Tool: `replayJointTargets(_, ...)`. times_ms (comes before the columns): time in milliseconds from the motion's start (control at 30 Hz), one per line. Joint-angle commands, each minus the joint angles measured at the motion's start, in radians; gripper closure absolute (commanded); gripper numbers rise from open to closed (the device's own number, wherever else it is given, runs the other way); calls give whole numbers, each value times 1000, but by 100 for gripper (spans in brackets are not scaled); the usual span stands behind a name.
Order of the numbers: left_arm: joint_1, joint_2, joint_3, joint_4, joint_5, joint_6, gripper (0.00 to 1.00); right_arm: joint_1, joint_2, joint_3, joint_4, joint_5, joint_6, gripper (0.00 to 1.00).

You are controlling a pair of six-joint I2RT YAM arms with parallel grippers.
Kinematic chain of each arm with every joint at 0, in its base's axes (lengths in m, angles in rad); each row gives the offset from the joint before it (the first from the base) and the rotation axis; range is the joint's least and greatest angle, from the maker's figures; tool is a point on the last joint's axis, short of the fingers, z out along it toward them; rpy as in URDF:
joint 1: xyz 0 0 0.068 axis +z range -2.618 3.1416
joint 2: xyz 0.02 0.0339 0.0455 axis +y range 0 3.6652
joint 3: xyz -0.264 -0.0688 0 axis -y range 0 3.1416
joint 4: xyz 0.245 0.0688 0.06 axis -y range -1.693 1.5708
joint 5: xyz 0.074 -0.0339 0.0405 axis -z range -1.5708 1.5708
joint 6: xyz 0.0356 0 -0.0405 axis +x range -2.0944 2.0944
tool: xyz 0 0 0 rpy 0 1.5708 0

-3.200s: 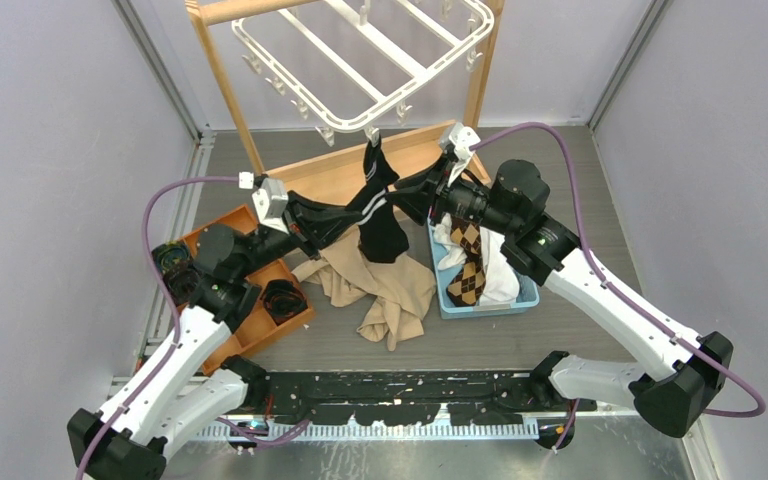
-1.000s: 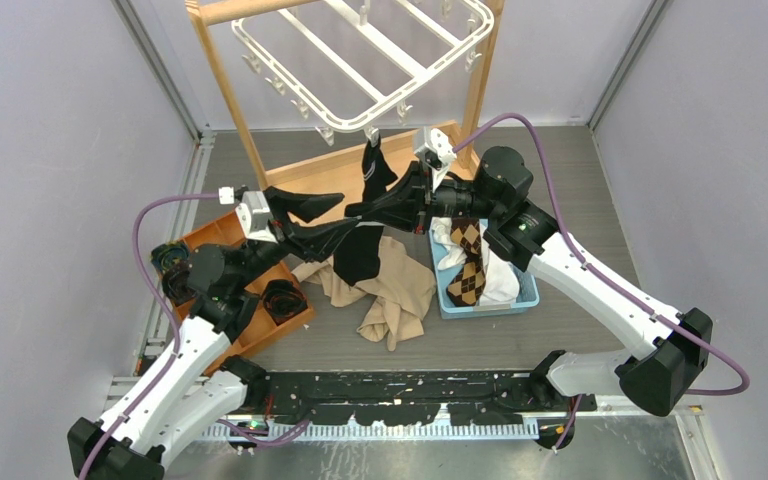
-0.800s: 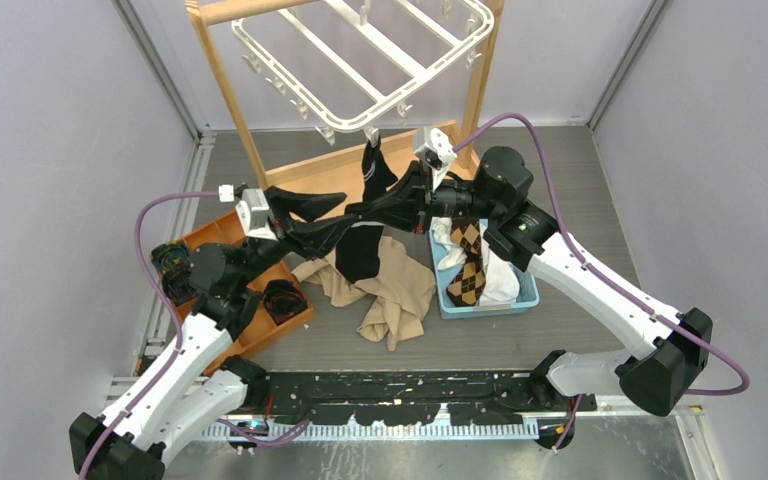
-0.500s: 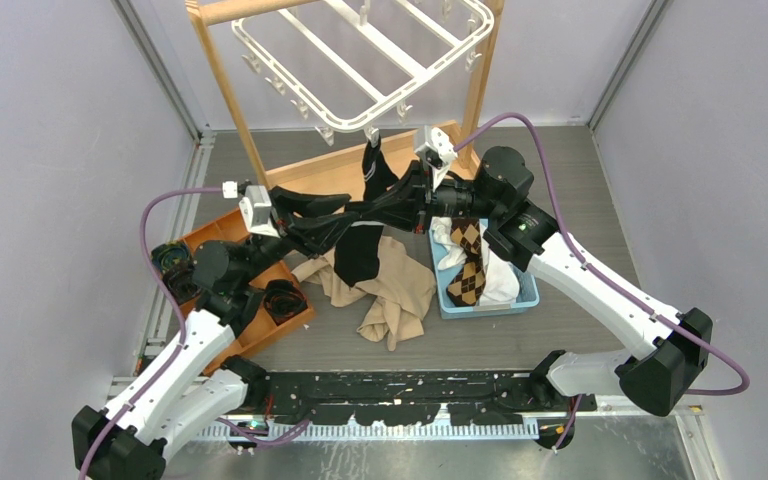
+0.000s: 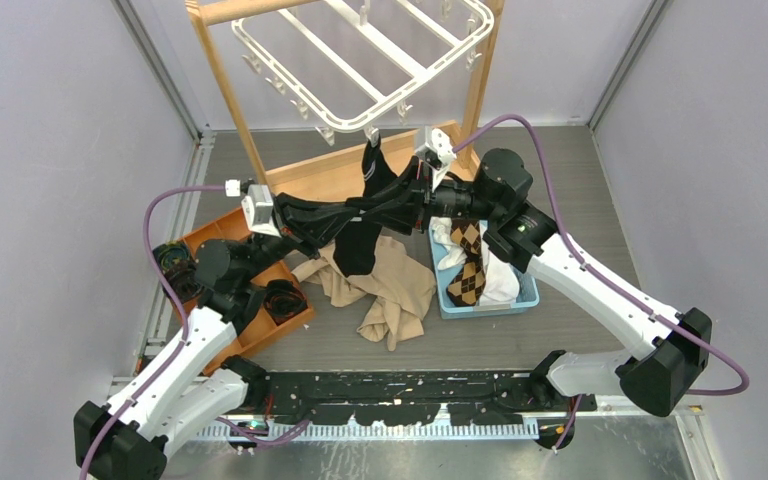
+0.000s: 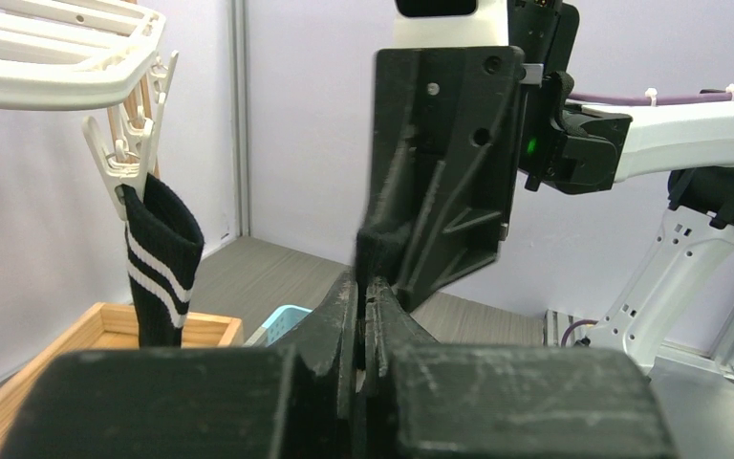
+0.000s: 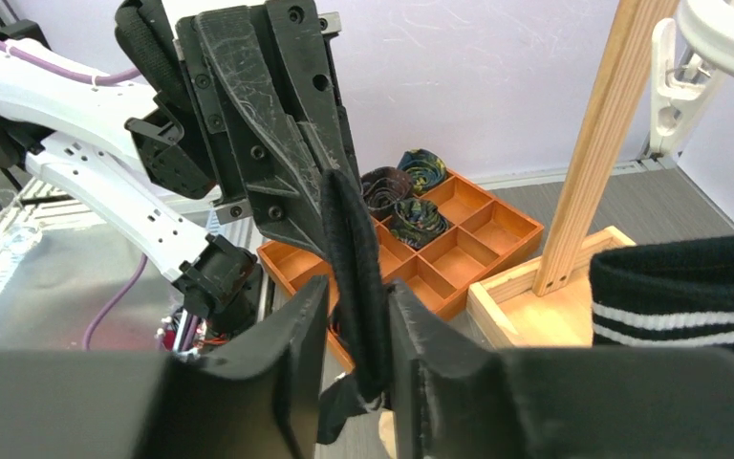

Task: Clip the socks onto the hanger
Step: Pick up the sock from the bin.

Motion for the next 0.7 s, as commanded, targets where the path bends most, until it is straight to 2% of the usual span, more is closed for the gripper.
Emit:
replayJointTargets(0, 3, -23, -10, 22, -21, 30, 100, -13, -62, -22, -9, 91, -46, 56)
replayJointTargets(67, 3, -34, -18, 10, -37, 47, 100, -63, -100, -57, 0, 100, -55, 43)
replayJointTargets(367, 3, -23, -18, 19, -21, 61, 100, -390, -126, -105, 161, -33, 34, 28)
replayJointTargets(467, 3, -23, -11, 10, -10, 75, 100, -443, -82, -76, 193, -81, 44, 20)
replayJointTargets(667, 3, -24, 5, -30, 9, 111, 100, -504, 62, -4, 405, -146, 193, 11)
